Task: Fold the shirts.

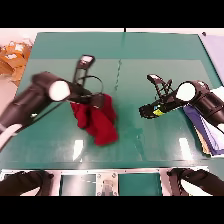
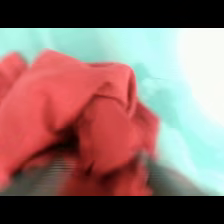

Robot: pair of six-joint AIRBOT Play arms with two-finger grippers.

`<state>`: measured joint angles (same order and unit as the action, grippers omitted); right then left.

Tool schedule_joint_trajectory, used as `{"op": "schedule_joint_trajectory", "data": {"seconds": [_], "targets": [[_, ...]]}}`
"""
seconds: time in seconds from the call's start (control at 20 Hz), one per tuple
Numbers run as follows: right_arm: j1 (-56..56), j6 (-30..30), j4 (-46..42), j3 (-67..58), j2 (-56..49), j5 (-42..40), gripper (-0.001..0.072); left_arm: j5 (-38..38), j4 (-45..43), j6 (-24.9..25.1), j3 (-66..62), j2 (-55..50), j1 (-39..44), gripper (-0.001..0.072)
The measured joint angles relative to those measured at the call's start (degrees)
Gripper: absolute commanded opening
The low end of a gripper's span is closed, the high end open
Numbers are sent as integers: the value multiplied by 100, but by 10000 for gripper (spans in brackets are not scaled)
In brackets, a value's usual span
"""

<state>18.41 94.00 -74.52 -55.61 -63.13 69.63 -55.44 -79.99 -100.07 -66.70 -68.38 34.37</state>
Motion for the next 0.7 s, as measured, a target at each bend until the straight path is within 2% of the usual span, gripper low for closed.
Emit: {"op": "schedule_joint_trajectory", "data": {"seconds": [0.1,0.2,0.25,0.35,0.5,0.7], "targets": [[0,2,0,0,0,-2,12,96,254,-11,-44,-254,-4,701],[0,2,2,0,0,-2,14,-133,345,-9,-116,-328,-212,701],[0,2,7,0,0,-7,79,-313,369,15,-133,-330,-341,701],[11,2,26,4,-11,-103,417,-745,380,63,-151,-317,-629,701],[105,-31,181,136,-79,-260,434,-1145,354,114,-4,-308,-977,701],[520,-424,852,592,-262,-573,425,-890,848,483,557,-378,-1137,701]]}}
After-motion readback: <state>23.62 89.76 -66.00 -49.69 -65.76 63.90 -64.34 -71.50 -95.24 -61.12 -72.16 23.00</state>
